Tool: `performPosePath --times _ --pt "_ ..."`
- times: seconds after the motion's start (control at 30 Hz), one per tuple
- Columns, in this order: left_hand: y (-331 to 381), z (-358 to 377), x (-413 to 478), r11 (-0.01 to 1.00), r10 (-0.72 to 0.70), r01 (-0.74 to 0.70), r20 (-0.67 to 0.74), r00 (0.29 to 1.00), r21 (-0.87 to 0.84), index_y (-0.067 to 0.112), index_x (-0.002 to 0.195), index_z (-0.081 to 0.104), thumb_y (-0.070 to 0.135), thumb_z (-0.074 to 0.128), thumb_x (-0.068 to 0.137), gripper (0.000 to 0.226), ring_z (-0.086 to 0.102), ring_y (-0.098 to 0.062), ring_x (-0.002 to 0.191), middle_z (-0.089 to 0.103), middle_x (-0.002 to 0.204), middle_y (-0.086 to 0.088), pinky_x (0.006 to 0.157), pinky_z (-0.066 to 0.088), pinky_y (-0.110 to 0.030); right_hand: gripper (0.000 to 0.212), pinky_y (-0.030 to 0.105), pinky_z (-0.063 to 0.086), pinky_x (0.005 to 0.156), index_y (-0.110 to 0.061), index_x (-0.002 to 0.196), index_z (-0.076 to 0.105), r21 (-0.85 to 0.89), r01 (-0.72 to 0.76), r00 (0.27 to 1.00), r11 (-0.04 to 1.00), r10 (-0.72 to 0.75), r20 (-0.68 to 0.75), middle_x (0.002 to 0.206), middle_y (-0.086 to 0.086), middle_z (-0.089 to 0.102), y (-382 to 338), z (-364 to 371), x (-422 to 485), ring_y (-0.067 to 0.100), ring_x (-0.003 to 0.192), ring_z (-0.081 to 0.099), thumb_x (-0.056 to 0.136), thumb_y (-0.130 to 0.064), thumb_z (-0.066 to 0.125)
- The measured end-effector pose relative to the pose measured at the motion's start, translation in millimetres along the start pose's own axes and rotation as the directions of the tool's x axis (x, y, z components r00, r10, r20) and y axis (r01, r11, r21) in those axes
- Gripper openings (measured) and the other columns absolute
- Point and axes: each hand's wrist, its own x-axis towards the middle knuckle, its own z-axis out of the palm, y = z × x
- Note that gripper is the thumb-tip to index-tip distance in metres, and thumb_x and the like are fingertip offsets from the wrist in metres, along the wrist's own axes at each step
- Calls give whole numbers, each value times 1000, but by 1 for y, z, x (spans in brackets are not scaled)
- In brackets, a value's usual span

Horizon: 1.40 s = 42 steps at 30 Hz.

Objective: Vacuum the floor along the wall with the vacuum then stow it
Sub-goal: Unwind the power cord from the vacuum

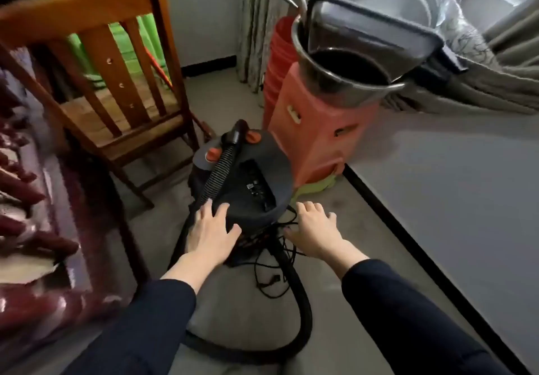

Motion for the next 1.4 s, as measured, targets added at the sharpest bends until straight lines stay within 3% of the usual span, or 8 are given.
performPosePath --times 0.13,0.23,0.43,0.5,0.6,0.93,1.13,1.4 --pt "-17 35 43 997 30 -18 -144 989 79 36 149 28 40 48 97 56 -14 -26 148 -13 162 -6 113 28 -45 64 44 28 106 -14 145 29 34 86 996 996 -84 -42 144 5 41 6 33 67 26 135 34 93 -46 49" --pt "-31 60 70 998 -31 40 -203 979 38 41 149 29 42 48 97 55 -19 -27 147 -19 160 -5 112 28 -50 72 42 27 109 -14 152 17 105 145 989 984 -140 -55 148 6 38 8 54 111 26 137 33 95 -47 47" --pt "-53 92 105 999 -44 51 -279 959 16 40 143 43 53 49 93 52 -9 -33 146 -16 160 -6 118 11 -50 53 41 46 82 -10 122 45 313 195 981 930 -180 -78 119 11 60 9 85 163 33 110 56 91 -51 56" --pt "-57 96 111 996 -58 76 -285 957 51 37 139 49 56 50 91 52 -4 -33 146 -17 160 -4 119 12 -49 49 36 41 67 -10 112 44 343 212 977 915 -190 -96 102 9 60 11 90 166 32 95 58 89 -50 60" --pt "-57 102 111 991 -56 93 -322 945 99 36 137 53 56 54 90 52 1 -33 144 -16 160 -4 118 17 -49 46 34 36 58 -12 100 43 301 217 974 929 -187 -126 82 2 54 15 87 169 29 79 56 86 -50 65" --pt "-50 116 90 984 -52 110 -358 932 142 34 138 53 54 54 91 51 8 -35 142 -9 159 -5 118 18 -48 42 34 37 62 -13 96 50 194 257 960 947 -228 -162 82 2 54 20 90 151 28 76 49 81 -49 65" --pt "-51 134 61 992 -10 55 -357 934 118 34 136 53 54 55 90 50 16 -37 135 -2 157 -6 115 23 -49 40 33 33 61 -15 92 46 215 182 977 960 -153 -146 73 -2 48 27 106 116 28 74 46 77 -46 66" --pt "-40 168 2 985 46 6 -288 956 175 38 140 46 60 51 89 55 25 -37 129 14 149 -11 108 30 -49 39 31 32 64 -12 93 47 265 62 985 962 -16 -173 83 4 53 52 129 50 29 79 47 76 -37 70"
